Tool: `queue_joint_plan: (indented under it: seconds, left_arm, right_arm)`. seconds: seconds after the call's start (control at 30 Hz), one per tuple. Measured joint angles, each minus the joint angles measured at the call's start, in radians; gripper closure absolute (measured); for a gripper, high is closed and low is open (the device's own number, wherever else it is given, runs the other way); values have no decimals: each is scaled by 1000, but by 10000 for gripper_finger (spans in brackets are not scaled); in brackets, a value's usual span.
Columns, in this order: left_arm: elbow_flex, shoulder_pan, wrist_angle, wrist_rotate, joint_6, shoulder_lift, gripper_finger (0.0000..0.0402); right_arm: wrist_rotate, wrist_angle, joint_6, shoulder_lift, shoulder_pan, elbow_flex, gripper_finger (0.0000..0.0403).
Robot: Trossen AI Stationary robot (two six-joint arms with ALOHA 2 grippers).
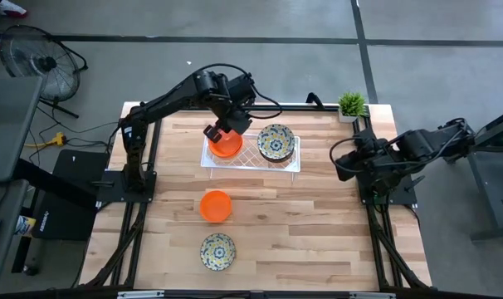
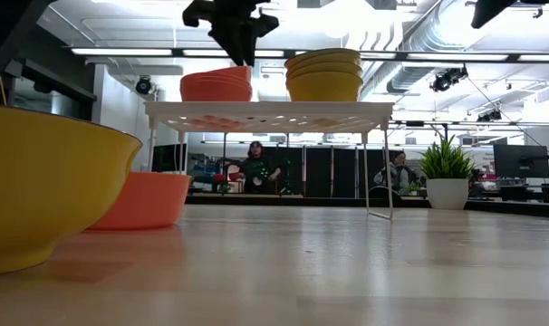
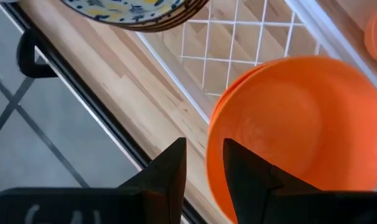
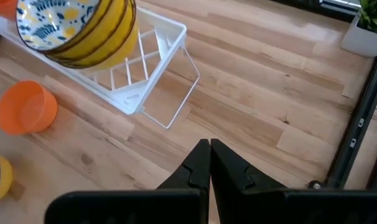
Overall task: Pick & Place Mini bowls
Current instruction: Stack the orange bowl on top of the other orange bowls on the shelf
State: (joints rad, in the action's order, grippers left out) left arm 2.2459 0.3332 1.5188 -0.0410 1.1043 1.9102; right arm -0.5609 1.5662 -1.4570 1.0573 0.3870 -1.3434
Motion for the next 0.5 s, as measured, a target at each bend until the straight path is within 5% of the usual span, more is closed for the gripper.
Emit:
queue_joint_plan:
  seconds: [0.5]
  left_arm:
    - [3, -19, 25, -84, 36, 64, 303]
  right_arm:
    - [32, -59, 22, 10, 0, 0, 403]
